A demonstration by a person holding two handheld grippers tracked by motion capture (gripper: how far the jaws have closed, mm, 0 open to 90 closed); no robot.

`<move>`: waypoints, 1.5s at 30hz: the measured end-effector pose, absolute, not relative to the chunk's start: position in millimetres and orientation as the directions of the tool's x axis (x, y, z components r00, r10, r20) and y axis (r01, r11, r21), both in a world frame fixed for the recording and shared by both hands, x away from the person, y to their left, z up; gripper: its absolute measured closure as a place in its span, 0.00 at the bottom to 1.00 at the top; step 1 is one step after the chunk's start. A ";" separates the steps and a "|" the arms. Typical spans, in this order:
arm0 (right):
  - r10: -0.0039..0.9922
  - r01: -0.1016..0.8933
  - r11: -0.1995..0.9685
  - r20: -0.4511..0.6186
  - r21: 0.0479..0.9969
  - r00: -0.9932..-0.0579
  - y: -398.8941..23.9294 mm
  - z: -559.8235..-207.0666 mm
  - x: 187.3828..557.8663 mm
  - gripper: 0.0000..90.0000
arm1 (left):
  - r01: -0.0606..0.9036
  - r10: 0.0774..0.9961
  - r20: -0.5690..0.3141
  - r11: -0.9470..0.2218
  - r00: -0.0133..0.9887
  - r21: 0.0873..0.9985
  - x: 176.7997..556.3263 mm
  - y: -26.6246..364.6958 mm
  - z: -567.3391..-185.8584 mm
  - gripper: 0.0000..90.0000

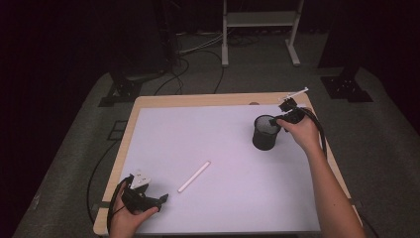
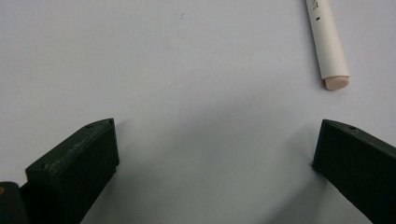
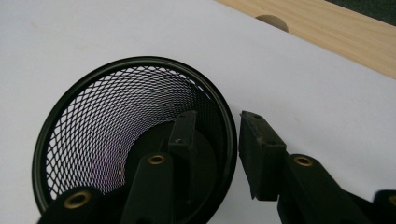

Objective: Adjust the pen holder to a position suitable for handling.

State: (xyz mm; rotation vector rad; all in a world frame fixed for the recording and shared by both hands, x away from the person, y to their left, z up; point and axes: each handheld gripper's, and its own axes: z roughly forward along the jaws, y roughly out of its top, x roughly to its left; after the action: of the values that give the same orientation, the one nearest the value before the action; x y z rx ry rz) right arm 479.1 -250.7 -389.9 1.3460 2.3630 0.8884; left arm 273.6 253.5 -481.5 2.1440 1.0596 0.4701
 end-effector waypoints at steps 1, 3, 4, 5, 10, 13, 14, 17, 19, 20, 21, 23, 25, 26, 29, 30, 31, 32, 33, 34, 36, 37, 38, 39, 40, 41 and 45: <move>0.848 0.676 0.377 0.058 0.633 -0.527 -250.7 -389.9 479.1 0.73 | 0.550 0.799 0.017 -0.429 0.602 0.717 273.6 253.5 -481.5 0.00; 0.847 0.681 0.380 0.060 0.626 -0.528 -250.9 -391.4 479.9 0.77 | 0.550 0.799 0.016 -0.428 0.601 0.717 273.5 253.5 -481.5 0.00; 0.848 0.682 0.378 0.062 0.625 -0.527 -251.0 -391.7 480.0 0.78 | 0.550 0.799 0.016 -0.428 0.601 0.717 273.5 253.4 -481.6 0.00; 0.848 0.682 0.378 0.062 0.625 -0.527 -251.0 -391.7 480.0 0.78 | 0.550 0.799 0.016 -0.428 0.601 0.717 273.5 253.4 -481.6 0.00; 0.846 0.689 0.384 0.066 0.614 -0.529 -250.8 -393.1 480.7 0.83 | 0.549 0.799 0.017 -0.429 0.601 0.717 273.6 253.5 -481.5 0.00; 0.849 0.689 0.379 0.066 0.618 -0.525 -251.0 -393.0 480.9 0.85 | 0.550 0.799 0.016 -0.428 0.601 0.717 273.5 253.4 -481.6 0.00; 0.849 0.690 0.378 0.066 0.617 -0.524 -251.0 -393.0 481.0 0.85 | 0.550 0.799 0.016 -0.428 0.601 0.717 273.5 253.4 -481.6 0.00; 0.851 0.691 0.375 0.067 0.618 -0.522 -251.3 -392.9 481.4 0.86 | 0.549 0.799 0.018 -0.429 0.601 0.717 273.6 253.5 -481.5 0.00; 0.853 0.693 0.372 0.067 0.618 -0.517 -251.3 -392.8 481.4 0.87 | 0.550 0.799 0.017 -0.429 0.601 0.717 273.6 253.5 -481.5 0.00; 0.853 0.693 0.372 0.067 0.618 -0.517 -251.3 -392.8 481.4 0.87 | 0.550 0.799 0.017 -0.429 0.601 0.717 273.6 253.5 -481.5 0.00; 0.850 0.694 0.371 0.076 0.617 -0.522 -251.4 -392.6 481.8 0.89 | 0.549 0.799 0.017 -0.429 0.601 0.717 273.6 253.5 -481.5 0.00; 0.848 0.693 0.372 0.078 0.618 -0.524 -251.2 -392.6 481.8 0.89 | 0.550 0.799 0.015 -0.428 0.601 0.717 273.5 253.4 -481.5 0.00; 0.850 0.696 0.369 0.080 0.616 -0.521 -250.3 -391.9 481.1 0.89 | 0.550 0.799 0.015 -0.428 0.601 0.717 273.5 253.5 -481.5 0.00; 0.849 0.696 0.369 0.081 0.616 -0.522 -250.4 -391.6 481.0 0.89 | 0.549 0.799 0.017 -0.429 0.602 0.717 273.6 253.5 -481.5 0.00; 0.846 0.696 0.370 0.087 0.616 -0.526 -251.0 -389.9 479.7 0.90 | 0.549 0.799 0.017 -0.429 0.601 0.717 273.6 253.5 -481.5 0.00; 0.844 0.693 0.369 0.089 0.619 -0.528 -251.4 -389.4 479.3 0.90 | 0.550 0.799 0.015 -0.428 0.601 0.717 273.5 253.4 -481.5 0.00; 0.843 0.697 0.363 0.100 0.618 -0.528 -251.4 -388.3 478.5 0.90 | 0.548 0.798 0.018 -0.430 0.602 0.717 273.7 253.6 -481.5 0.00; 0.841 0.695 0.361 0.105 0.622 -0.531 -251.4 -387.4 478.0 0.90 | 0.550 0.799 0.016 -0.428 0.601 0.717 273.6 253.5 -481.5 0.00; 0.838 0.691 0.366 0.101 0.623 -0.536 -251.6 -386.2 477.3 0.91 | 0.549 0.798 0.017 -0.429 0.602 0.717 273.6 253.6 -481.5 0.00; 0.840 0.689 0.366 0.097 0.625 -0.535 -251.3 -385.6 476.6 0.91 | 0.550 0.799 0.015 -0.427 0.601 0.717 273.5 253.4 -481.6 0.00; 0.838 0.688 0.372 0.094 0.622 -0.538 -251.1 -384.9 475.8 0.91 | 0.550 0.799 0.016 -0.429 0.601 0.717 273.6 253.5 -481.5 0.00; 0.835 0.691 0.369 0.105 0.622 -0.540 -251.5 -384.1 474.6 0.91 | 0.550 0.799 0.016 -0.428 0.601 0.717 273.5 253.5 -481.5 0.00; 0.835 0.690 0.365 0.109 0.625 -0.540 -251.8 -383.4 474.0 0.91 | 0.550 0.799 0.016 -0.428 0.601 0.717 273.5 253.5 -481.5 0.00; 0.835 0.690 0.364 0.108 0.626 -0.539 -252.2 -382.1 473.3 0.91 | 0.550 0.799 0.016 -0.428 0.601 0.717 273.5 253.5 -481.5 0.00; 0.835 0.690 0.364 0.108 0.626 -0.539 -252.2 -382.1 473.3 0.91 | 0.550 0.799 0.016 -0.428 0.601 0.717 273.5 253.5 -481.5 0.00; 0.834 0.687 0.360 0.113 0.631 -0.540 -252.6 -379.1 471.3 0.91 | 0.549 0.799 0.017 -0.429 0.601 0.717 273.6 253.5 -481.5 0.00; 0.825 0.684 0.357 0.129 0.636 -0.550 -253.3 -373.0 465.9 0.91 | 0.550 0.799 0.016 -0.428 0.601 0.717 273.5 253.5 -481.5 0.00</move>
State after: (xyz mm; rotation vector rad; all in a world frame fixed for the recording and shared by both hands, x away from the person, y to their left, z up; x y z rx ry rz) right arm 465.9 -253.3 -373.0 1.3603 2.4035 0.9681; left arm 273.5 253.5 -481.5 2.1432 1.0612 0.4681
